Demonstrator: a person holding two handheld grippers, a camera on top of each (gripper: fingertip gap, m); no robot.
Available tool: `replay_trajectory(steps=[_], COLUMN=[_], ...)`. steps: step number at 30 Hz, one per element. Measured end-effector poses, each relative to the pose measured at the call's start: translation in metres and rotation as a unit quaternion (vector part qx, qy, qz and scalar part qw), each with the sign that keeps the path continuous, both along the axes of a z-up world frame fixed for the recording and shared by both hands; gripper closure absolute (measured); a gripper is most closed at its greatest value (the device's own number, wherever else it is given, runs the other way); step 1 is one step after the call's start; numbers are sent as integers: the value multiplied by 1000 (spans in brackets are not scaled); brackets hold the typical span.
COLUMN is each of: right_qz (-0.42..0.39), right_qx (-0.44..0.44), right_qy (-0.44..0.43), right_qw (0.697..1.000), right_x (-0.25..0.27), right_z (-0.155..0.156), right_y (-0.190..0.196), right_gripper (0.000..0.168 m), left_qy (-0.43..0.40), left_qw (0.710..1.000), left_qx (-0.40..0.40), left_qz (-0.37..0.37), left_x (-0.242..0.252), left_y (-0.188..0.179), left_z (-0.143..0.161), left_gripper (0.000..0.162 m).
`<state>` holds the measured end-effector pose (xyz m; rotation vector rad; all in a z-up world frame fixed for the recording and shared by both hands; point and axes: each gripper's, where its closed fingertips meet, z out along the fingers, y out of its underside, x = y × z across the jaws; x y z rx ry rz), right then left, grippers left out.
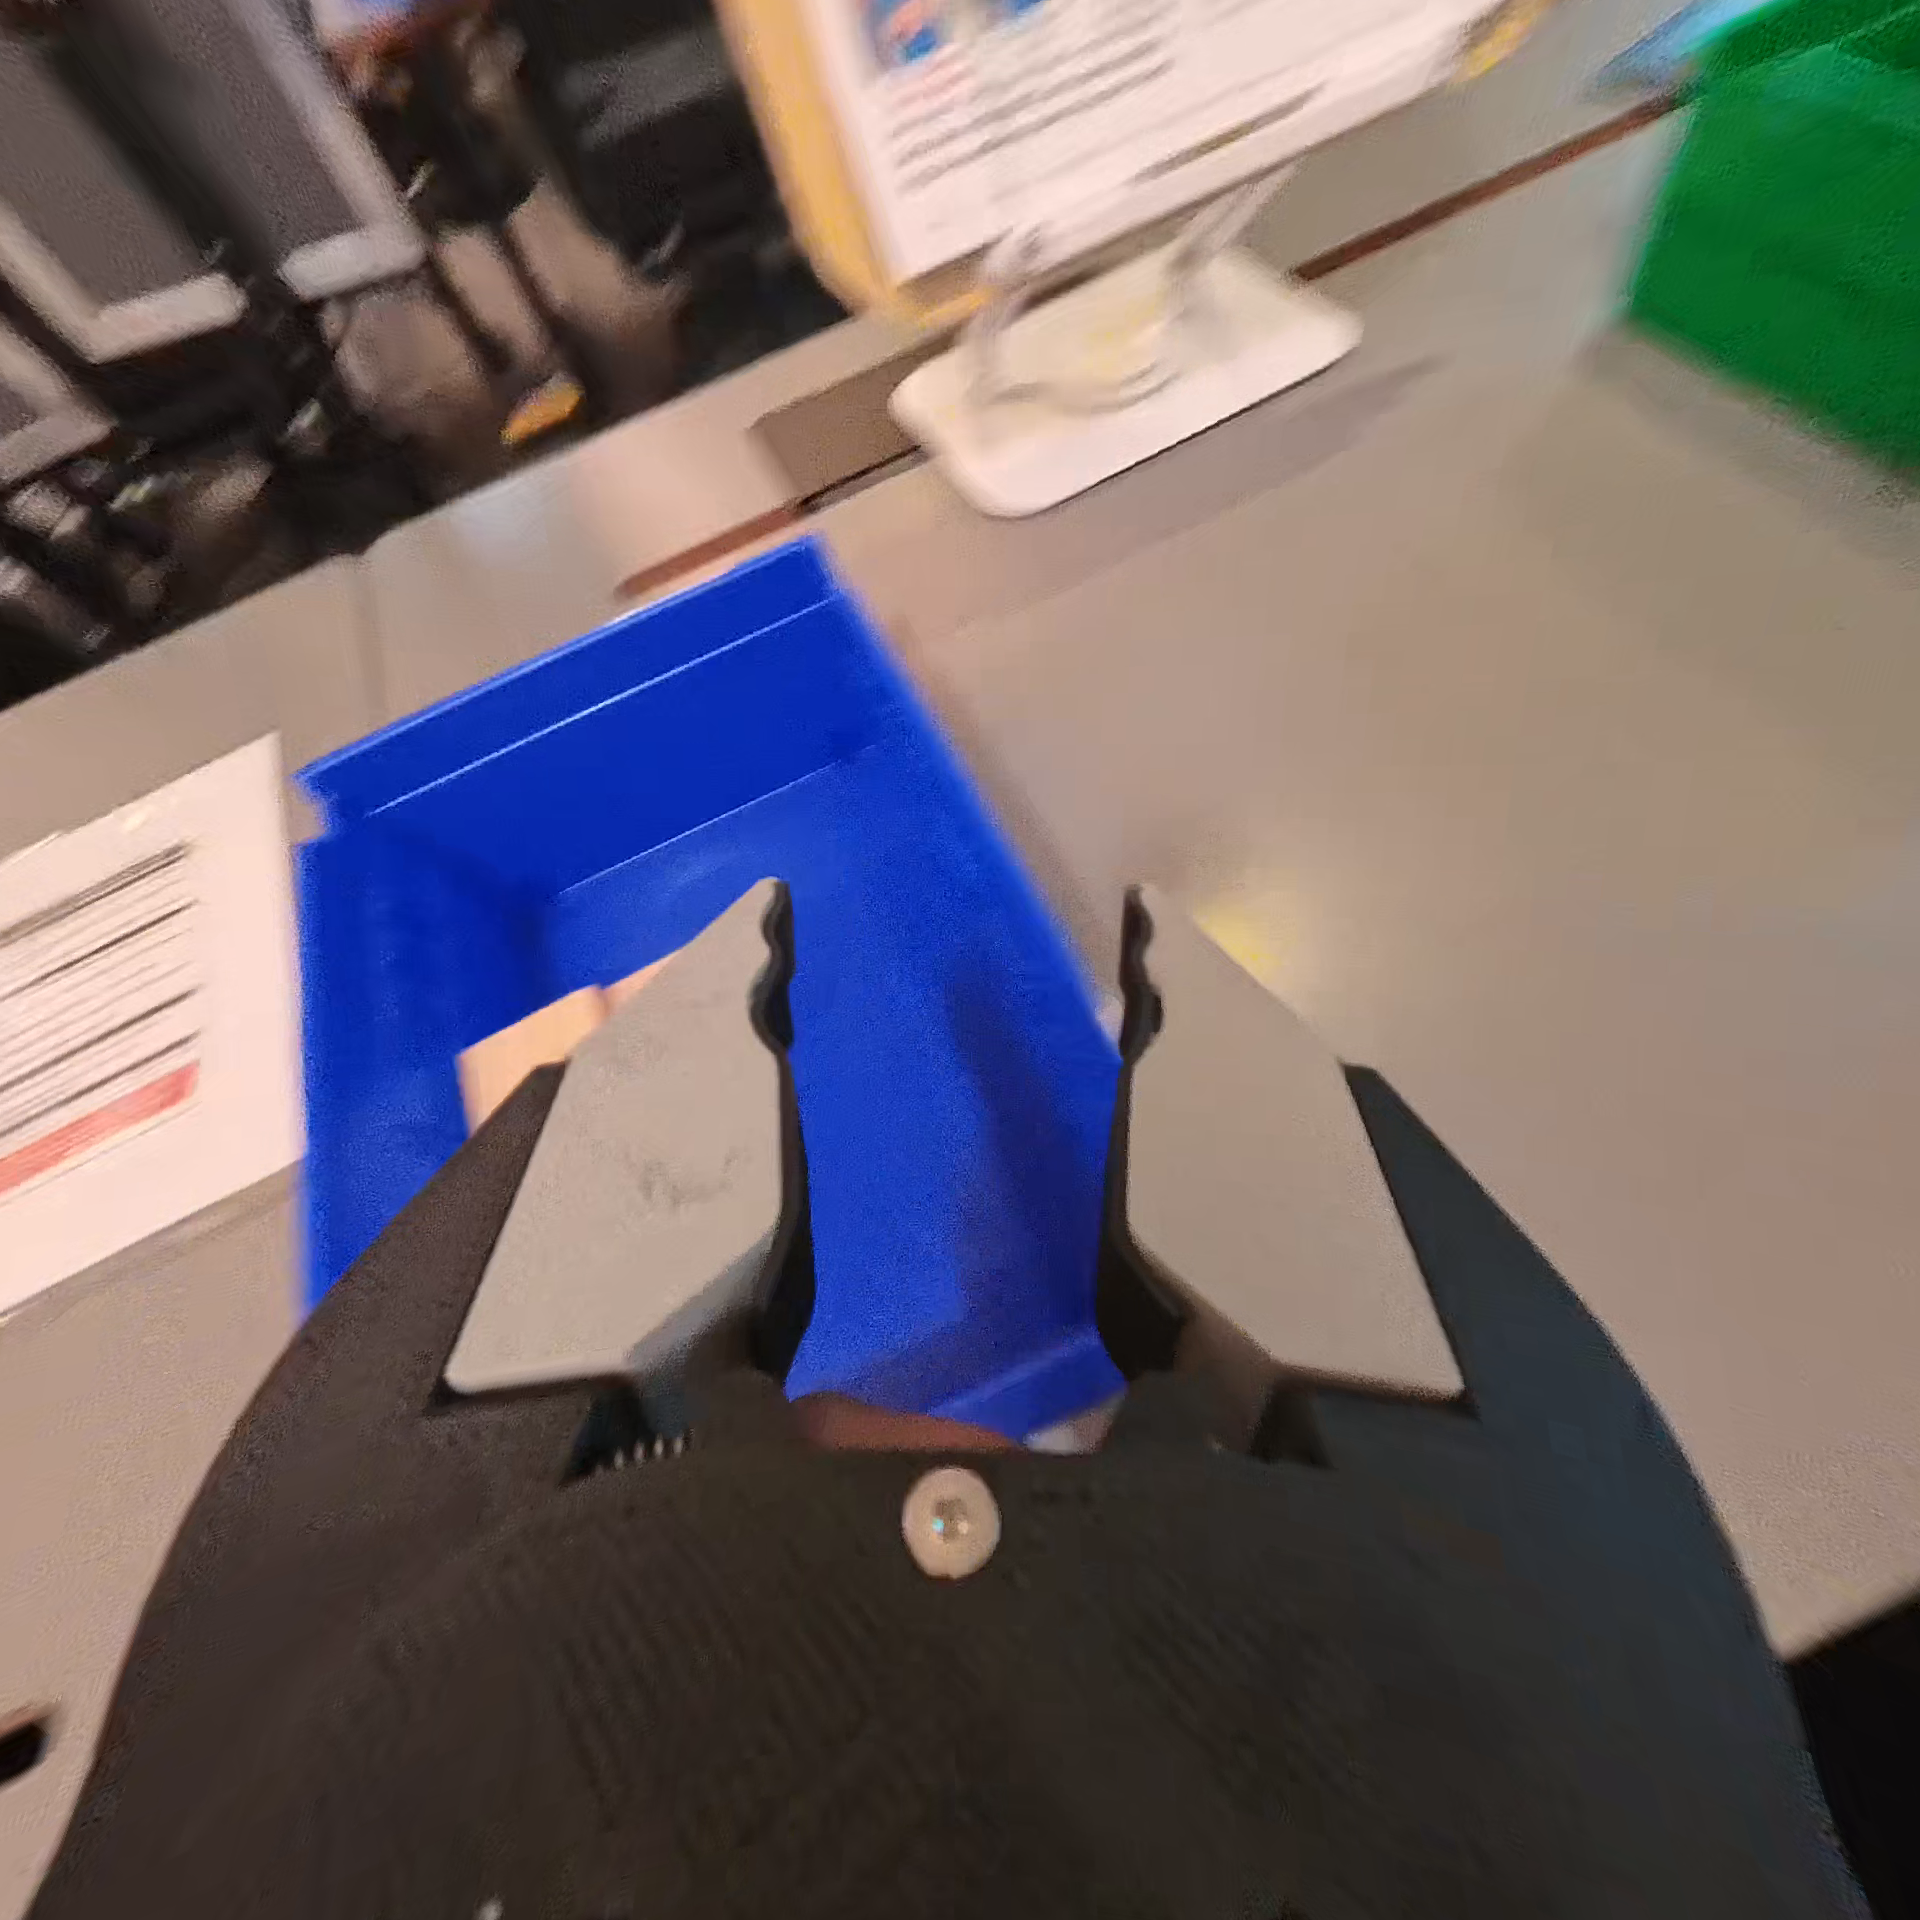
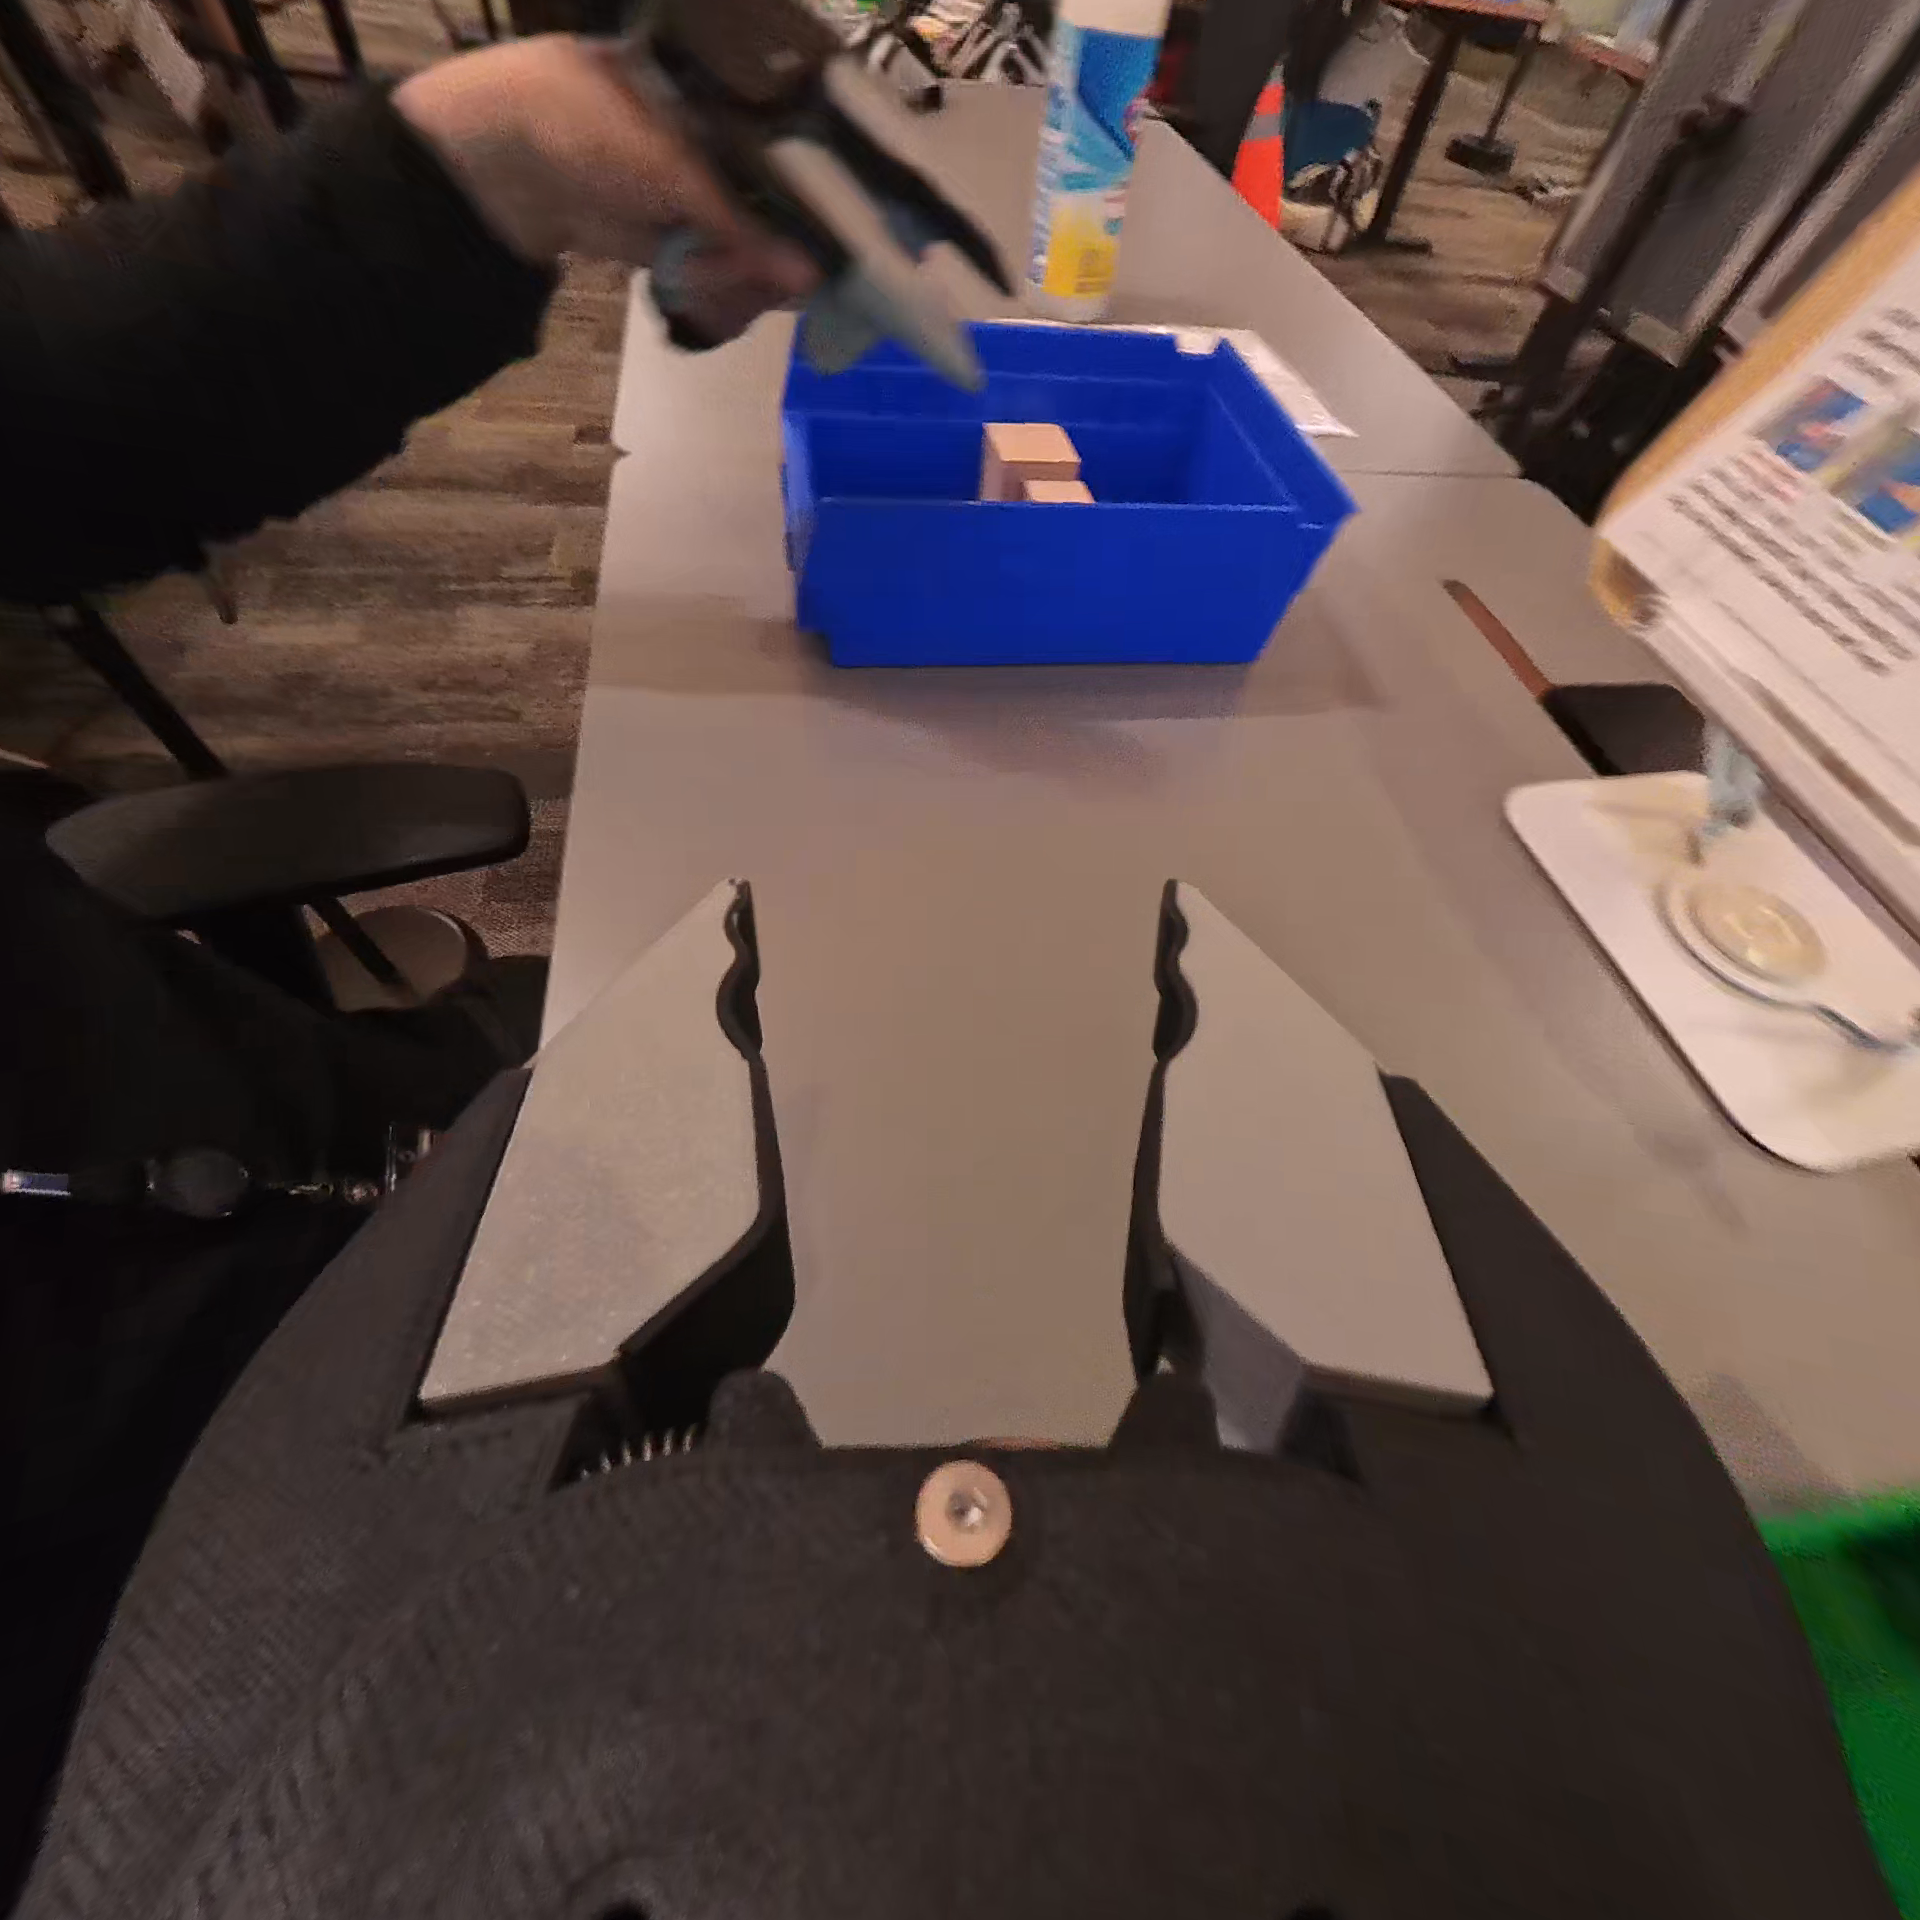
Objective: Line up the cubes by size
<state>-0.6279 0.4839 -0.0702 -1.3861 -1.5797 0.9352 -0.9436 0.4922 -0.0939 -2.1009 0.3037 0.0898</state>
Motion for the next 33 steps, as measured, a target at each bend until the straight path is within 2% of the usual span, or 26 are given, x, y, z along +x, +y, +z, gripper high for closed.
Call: replay_trajectory(steps=[4, 6, 8, 9, 12, 13, 14, 15, 16, 18, 24, 27, 29, 30, 33], right_qz=[60, 88, 124, 138, 169, 174, 173, 171, 172, 175, 192, 198, 196, 194, 186], right_qx=[6, -13, -50, -71, -112, -115, -113, -111, -109, -111, -155, -173, -171, -169, -174], right_qy=[-6, -4, 6, 7, 7, 7, 6, 2, 0, 6, 14, 25, 28, 27, 27], right_qw=[998, 996, 991, 988, 979, 978, 978, 979, 979, 978, 969, 965, 965, 966, 967], right_x=[-38, -51, -57, -57, -51, -49, -48, -47, -46, -46, -43, -42, -41, -41, -42], right_z=[-38, -53, -62, -65, -72, -74, -76, -78, -79, -77, -70, -64, -63, -64, -67], right_y=[-36, -44, -54, -57, -66, -67, -66, -65, -65, -65, -66, -66, -65, -64, -59], right_gripper=[96, 96, 96, 96, 96, 96, 96, 96, 96, 96, 97, 98, 99, 100, 102], left_qy=[-6, 7, 70, 135, 314, 349, 364, 355, 342, 344, 380, 402, 404, 406, 389], left_qw=[988, 976, 961, 950, 890, 871, 860, 857, 857, 848, 784, 772, 768, 766, 769], left_qx=[-146, -210, -267, -279, -273, -266, -261, -268, -278, -290, -386, -392, -396, -395, -405], left_qz=[58, 50, -1, -34, -185, -223, -245, -260, -268, -281, -304, -299, -300, -304, -307], left_x=[-53, -65, -71, -79, -81, -80, -79, -76, -74, -77, -106, -118, -122, -121, -117], left_y=[39, 49, 51, 52, 51, 52, 55, 57, 59, 63, 43, 48, 51, 53, 52], left_z=[-43, -69, -90, -94, -99, -98, -97, -97, -98, -101, -125, -133, -140, -143, -143], left_gripper=[98, 98, 98, 98, 111, 111, 118, 120, 113, 111, 91, 87, 95, 114, 117])
